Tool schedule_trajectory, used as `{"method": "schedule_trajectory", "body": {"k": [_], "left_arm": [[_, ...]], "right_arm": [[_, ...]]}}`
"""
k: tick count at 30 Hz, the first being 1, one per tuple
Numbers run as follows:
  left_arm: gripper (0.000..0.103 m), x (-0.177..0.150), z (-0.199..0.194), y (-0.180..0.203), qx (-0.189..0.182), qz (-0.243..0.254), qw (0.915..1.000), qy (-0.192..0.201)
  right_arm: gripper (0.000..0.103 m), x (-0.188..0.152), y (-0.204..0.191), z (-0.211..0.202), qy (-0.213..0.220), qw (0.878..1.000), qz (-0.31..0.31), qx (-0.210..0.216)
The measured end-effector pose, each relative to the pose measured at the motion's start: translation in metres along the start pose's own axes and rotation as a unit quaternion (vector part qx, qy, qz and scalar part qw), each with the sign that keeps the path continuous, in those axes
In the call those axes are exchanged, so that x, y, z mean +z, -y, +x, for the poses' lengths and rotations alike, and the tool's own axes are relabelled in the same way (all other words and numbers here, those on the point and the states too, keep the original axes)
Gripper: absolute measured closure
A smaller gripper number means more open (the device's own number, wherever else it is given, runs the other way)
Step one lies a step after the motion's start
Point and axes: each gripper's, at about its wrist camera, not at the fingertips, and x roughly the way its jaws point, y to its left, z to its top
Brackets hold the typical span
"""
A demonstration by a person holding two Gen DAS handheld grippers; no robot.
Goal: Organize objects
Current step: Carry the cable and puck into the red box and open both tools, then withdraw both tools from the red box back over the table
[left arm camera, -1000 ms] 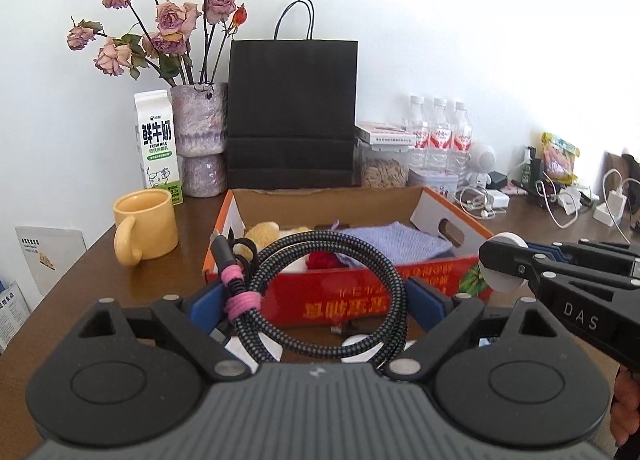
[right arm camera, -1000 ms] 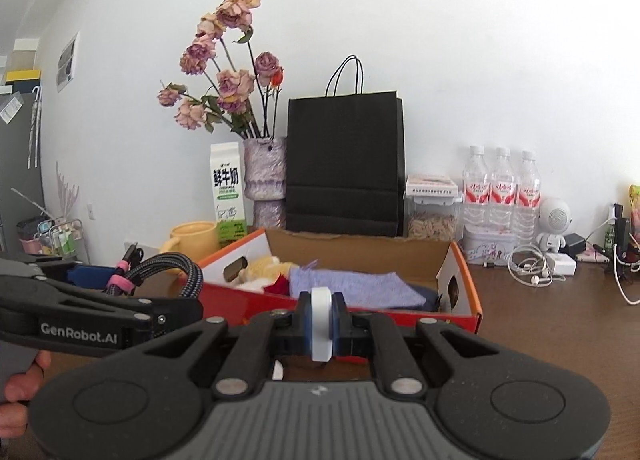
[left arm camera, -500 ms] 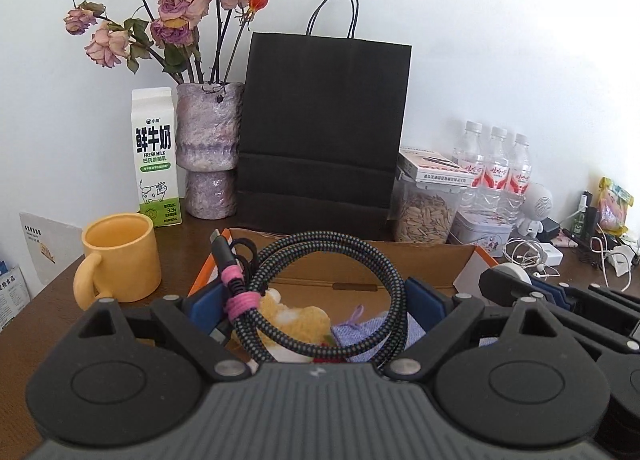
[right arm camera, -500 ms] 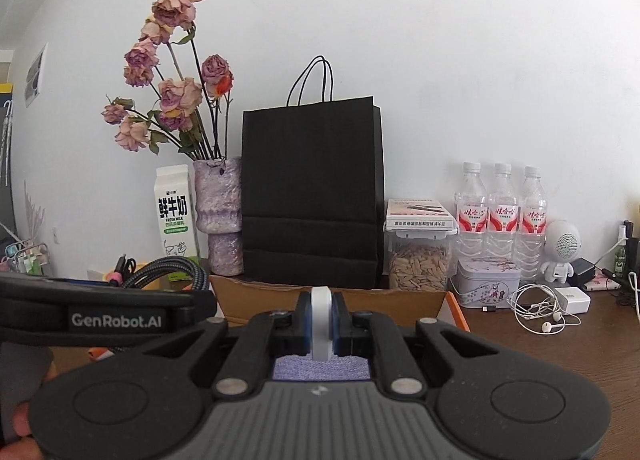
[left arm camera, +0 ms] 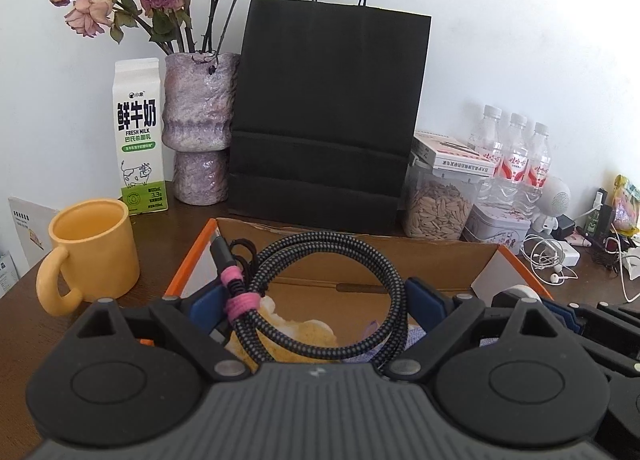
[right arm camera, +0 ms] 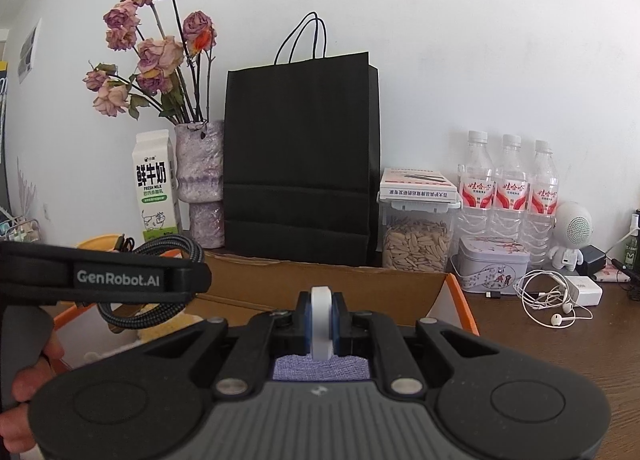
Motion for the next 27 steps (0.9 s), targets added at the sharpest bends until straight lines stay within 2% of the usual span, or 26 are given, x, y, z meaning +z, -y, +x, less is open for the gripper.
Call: {"method": "schedule_trajectory", "body": {"k": [1,2,3,4,5,8,17,20,27], "left_arm": [[0.001,-0.001,0.0,0.0,-0.004,-0.002,1.0,-0.002],[0.0,-0.001,0.0,0.0,-0.007,-0.006,1.0,0.002],[0.0,-0.002,-0.002,0.0,-0.005,-0.006,0.9999,0.007],[0.0,-0.002,-0.002,0.001,-0.001,-0.003,1.0,0.007],[0.0,-0.001,-0.002,0.001,0.004,-0.001,1.0,0.006],[0.0,-0.002,0.0,-0.001,0.006,-0.007,1.0,-0.001],[0.0,-0.007,-0.005,0.0,0.009,-0.005,0.9999,0.002],[0.0,-0.01,-0.016,-0.001,0.001,-0.001,0.9997,0.026],[0.0,-0.027,-0.055,-0.014,0.016,-0.012,0.9967,0.078]], "right_arm": [[0.092,-0.001,0.0,0.002,-0.006,1.0,-0.001,0.0],[0.085,-0.002,0.0,0.004,-0.013,1.0,-0.002,-0.001],[0.056,-0.003,0.001,0.006,-0.023,1.0,-0.002,-0.004],[0.016,-0.004,0.002,0.008,-0.032,0.999,-0.001,-0.009],[0.003,-0.006,0.002,0.01,-0.036,0.999,-0.001,-0.015],[0.0,-0.009,0.0,0.007,-0.027,0.999,-0.007,-0.028],[0.0,-0.007,0.004,0.001,-0.023,0.999,0.012,-0.024],[0.0,-0.008,0.004,-0.005,-0.018,0.999,0.013,-0.025],[0.0,-0.017,0.002,-0.036,0.011,0.999,-0.004,-0.036]]}}
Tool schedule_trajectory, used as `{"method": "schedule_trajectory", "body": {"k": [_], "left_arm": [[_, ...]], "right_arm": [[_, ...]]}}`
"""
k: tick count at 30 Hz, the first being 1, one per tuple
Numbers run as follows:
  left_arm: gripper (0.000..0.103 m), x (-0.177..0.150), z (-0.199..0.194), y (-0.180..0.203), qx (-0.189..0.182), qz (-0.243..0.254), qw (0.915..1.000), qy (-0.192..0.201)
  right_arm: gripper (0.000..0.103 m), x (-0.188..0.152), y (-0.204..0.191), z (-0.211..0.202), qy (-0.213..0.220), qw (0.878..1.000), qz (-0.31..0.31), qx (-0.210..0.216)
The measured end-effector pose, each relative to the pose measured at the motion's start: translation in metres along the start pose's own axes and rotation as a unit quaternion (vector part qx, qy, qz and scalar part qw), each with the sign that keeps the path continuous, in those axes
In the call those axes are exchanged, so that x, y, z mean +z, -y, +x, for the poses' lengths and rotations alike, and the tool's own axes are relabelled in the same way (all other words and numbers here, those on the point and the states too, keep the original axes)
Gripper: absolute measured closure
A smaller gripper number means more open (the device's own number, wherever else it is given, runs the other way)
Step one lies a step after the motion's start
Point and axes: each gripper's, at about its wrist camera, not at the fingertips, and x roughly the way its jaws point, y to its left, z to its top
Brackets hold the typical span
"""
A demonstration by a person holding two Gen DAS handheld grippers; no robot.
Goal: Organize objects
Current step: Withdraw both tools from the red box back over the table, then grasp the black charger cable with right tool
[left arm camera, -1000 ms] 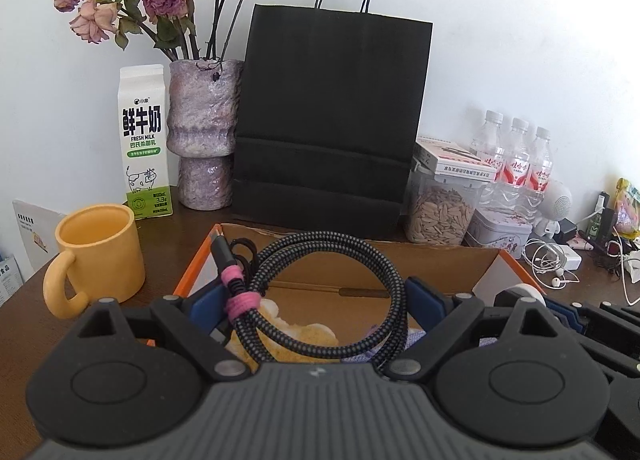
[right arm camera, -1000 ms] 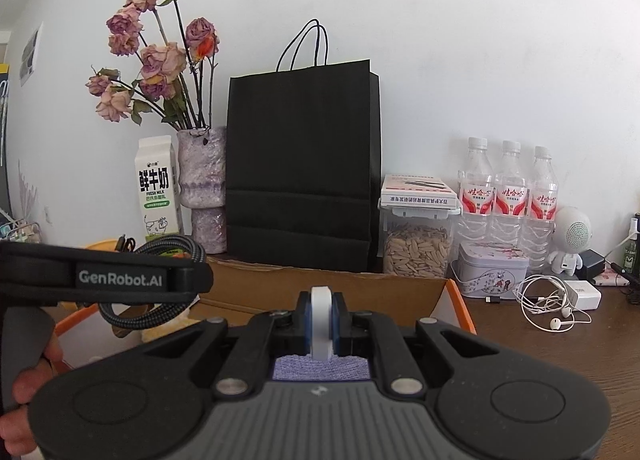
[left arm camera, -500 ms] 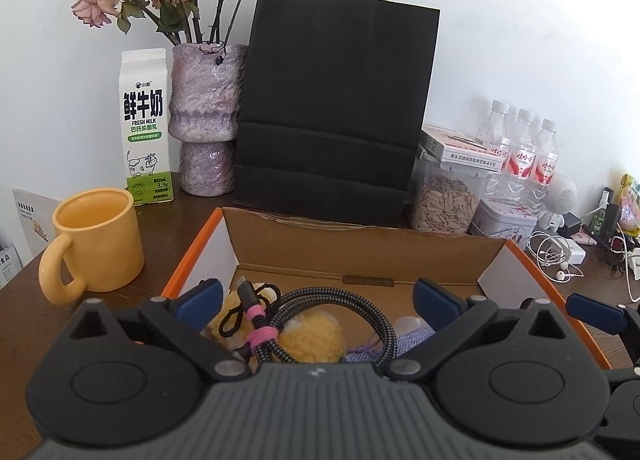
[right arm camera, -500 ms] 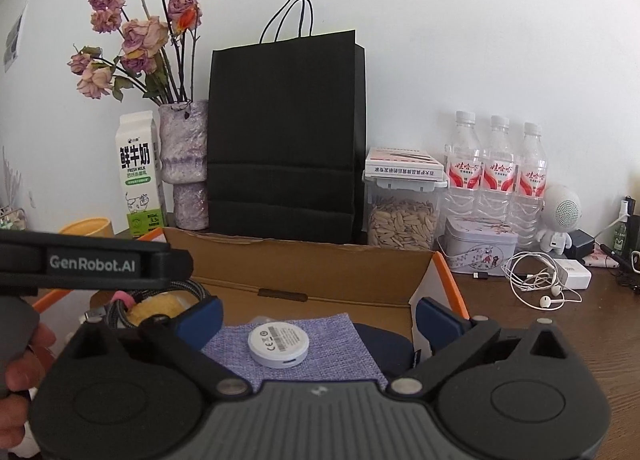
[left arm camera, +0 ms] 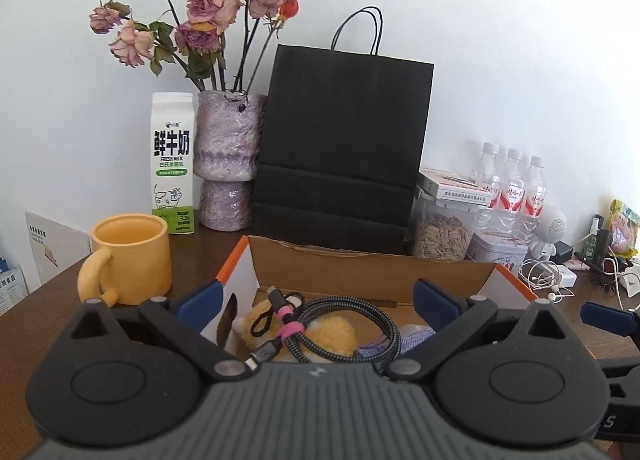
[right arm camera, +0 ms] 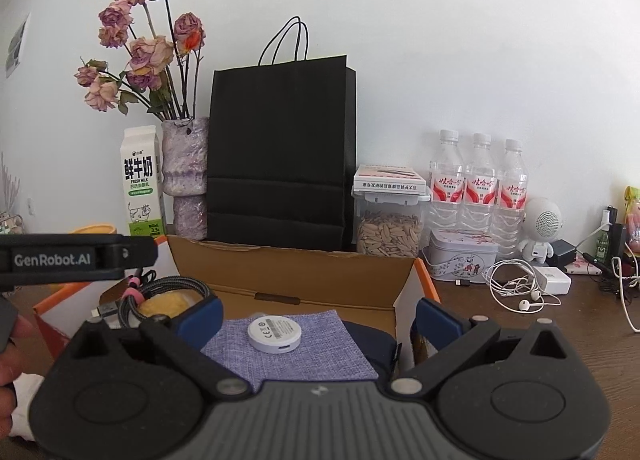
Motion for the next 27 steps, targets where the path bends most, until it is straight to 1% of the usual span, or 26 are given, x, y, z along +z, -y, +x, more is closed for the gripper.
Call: {"method": "schedule_trajectory", "body": {"k": [2,5,7,11,15,17,21,24,27], "left_arm": [[0.0,-0.008,-0.013,-0.007,0.008,-0.005,0.9999,0.008],[0.0,-0.02,-0.03,-0.014,0.014,0.001,0.9999,0.0],[0.0,-0.03,-0.04,-0.017,0.017,0.006,0.9998,-0.007],[0.0,-0.05,-0.058,-0.02,0.015,0.021,0.9993,-0.028],[0.0,-0.061,-0.078,-0.026,0.014,0.019,0.9994,-0.024],[0.0,-0.066,-0.085,-0.031,0.013,0.013,0.9994,-0.028],[0.0,-0.072,-0.094,-0.038,0.012,0.007,0.999,-0.043],[0.0,-0.077,-0.1,-0.037,0.013,0.017,0.9986,-0.048],[0.0,-0.082,-0.105,-0.033,0.014,0.032,0.9979,-0.055]], "right_arm": [[0.0,-0.004,0.002,-0.012,0.008,1.0,-0.002,-0.004],[0.0,-0.013,0.007,-0.034,0.021,1.0,-0.005,-0.013],[0.0,-0.019,0.009,-0.047,0.022,1.0,-0.005,-0.015],[0.0,-0.036,0.009,-0.07,0.009,1.0,-0.013,-0.018],[0.0,-0.053,0.007,-0.09,-0.005,0.999,-0.017,-0.026],[0.0,-0.061,0.007,-0.101,-0.011,0.999,-0.015,-0.031],[0.0,-0.071,0.013,-0.122,-0.018,0.999,0.001,-0.036],[0.0,-0.076,0.018,-0.134,-0.018,0.999,0.013,-0.038],[0.002,-0.079,0.017,-0.139,-0.036,0.999,0.009,-0.029]]}}
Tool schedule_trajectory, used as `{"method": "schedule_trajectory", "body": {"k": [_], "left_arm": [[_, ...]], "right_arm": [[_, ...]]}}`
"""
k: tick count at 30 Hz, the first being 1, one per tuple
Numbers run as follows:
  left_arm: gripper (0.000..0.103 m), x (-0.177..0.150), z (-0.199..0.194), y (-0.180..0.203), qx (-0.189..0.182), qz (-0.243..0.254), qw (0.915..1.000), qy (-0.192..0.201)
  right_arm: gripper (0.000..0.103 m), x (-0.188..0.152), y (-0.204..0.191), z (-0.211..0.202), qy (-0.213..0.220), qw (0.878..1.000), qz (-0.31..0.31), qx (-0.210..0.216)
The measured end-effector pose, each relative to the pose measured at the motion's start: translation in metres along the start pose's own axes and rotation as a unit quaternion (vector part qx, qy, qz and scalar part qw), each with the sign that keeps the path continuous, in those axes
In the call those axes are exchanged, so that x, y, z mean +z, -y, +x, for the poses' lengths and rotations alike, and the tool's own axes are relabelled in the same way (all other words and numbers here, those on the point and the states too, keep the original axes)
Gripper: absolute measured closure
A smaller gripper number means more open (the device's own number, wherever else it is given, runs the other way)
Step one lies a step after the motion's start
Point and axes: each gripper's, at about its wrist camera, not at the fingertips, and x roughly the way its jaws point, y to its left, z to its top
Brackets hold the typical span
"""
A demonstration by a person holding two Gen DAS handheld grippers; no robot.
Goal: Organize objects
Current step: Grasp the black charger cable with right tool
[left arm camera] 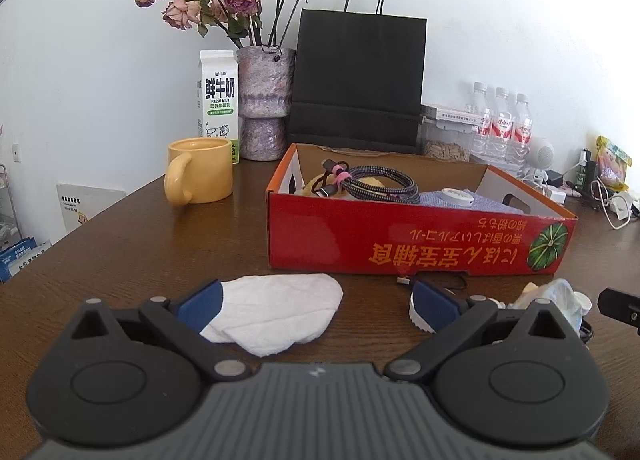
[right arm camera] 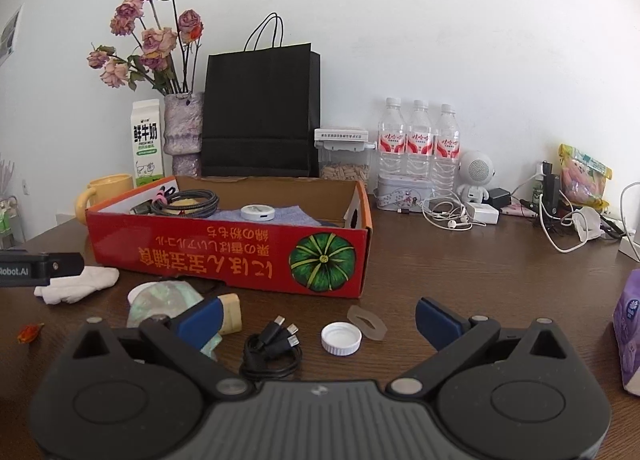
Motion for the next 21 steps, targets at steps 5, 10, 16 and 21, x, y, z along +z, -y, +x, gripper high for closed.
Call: {"method": "schedule_trajectory", "body": {"k": [5,10,16,21], "left_arm": [[0.0,-0.006,-0.008,-0.004,-0.012,-0.006,0.9997,-0.019],[0.0,-0.009,-0.01,-0.013,-0.011,-0.028,0.999,-0.032],[0.0,-0.009,-0.009,-0.014,-0.01,-0.03,0.9988,-0.038],[0.0,-0.01,-0.008,-0.017,-0.011,-0.04,0.9983,-0.041]], "right_arm": [[0.011,-0.003,-0.008,0.002,-0.035,0.999,-0.018,0.016],[0.032,-0.005,-0.011,0.025,-0.104,0.994,-0.018,0.017],[0.052,-0.004,-0.016,0.047,-0.135,0.99,-0.001,0.029],[0.066,-0.001,-0.024,0.043,-0.121,0.992,-0.009,0.041]]}}
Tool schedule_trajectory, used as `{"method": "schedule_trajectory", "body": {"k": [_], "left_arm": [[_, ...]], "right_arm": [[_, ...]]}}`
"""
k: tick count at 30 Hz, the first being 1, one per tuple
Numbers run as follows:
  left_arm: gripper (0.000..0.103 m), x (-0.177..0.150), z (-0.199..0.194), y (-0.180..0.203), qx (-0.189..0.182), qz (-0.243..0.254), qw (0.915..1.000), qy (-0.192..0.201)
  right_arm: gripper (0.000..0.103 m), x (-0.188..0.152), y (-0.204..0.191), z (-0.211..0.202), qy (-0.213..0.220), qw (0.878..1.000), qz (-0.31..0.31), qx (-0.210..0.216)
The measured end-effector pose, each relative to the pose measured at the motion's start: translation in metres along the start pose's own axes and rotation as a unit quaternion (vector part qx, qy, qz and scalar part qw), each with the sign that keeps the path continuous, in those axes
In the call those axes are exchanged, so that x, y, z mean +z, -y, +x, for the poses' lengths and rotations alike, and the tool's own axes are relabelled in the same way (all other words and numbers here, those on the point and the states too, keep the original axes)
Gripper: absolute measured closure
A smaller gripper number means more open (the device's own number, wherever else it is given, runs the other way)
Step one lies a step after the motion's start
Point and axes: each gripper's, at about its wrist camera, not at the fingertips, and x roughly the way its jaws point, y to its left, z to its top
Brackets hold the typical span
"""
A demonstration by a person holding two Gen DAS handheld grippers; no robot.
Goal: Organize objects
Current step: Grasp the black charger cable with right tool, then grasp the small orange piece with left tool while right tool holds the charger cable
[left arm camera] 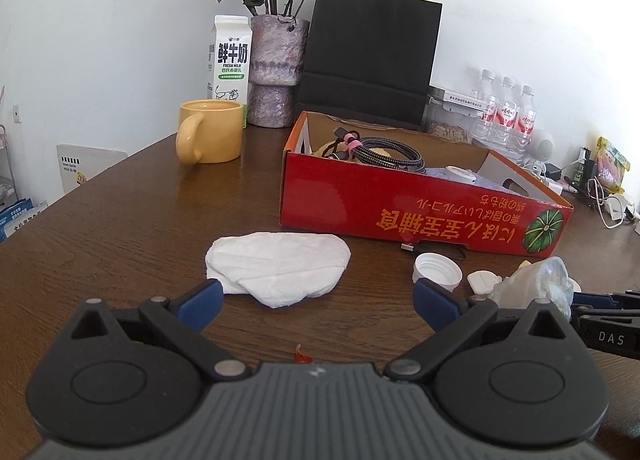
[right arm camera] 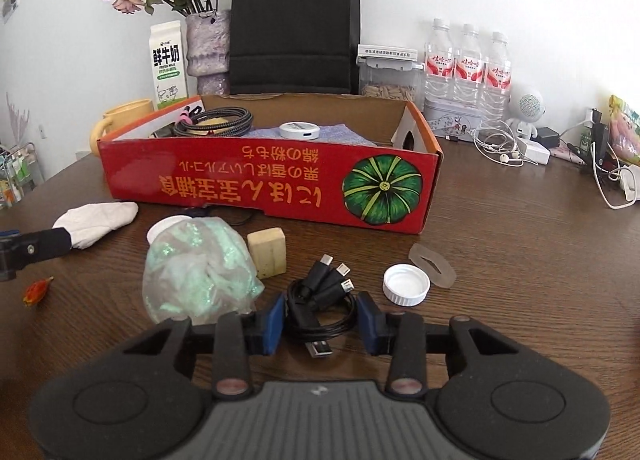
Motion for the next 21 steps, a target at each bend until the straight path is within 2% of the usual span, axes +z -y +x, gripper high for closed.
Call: {"method": "schedule_trajectory", "body": {"k": [3,7,9,16,21], "left_arm": [[0.0,-0.001,-0.001,-0.002,-0.001,-0.004,1.0,0.001],[0.0,0.0,-0.001,-0.004,-0.002,-0.009,1.0,0.0],[0.0,0.0,-0.001,-0.004,-0.002,-0.009,1.0,0.0],[0.0,-0.001,-0.001,-0.005,0.005,-0.011,0.9999,-0.004],[0.0,-0.005,-0.013,-0.004,0.03,0.02,0.9991,-0.022]], "right_arm": [[0.066,-0.002,0.0,-0.014,0.042,0.999,0.005,-0.009],[0.066,-0.009,0.005,-0.041,0.125,0.992,0.02,-0.023],[0.066,-0.01,0.007,-0.049,0.143,0.989,0.024,-0.023],[0.066,-0.009,0.007,-0.053,0.149,0.988,0.019,-0.019],[0.066,-0.012,0.005,-0.054,0.15,0.988,0.018,-0.018]]}}
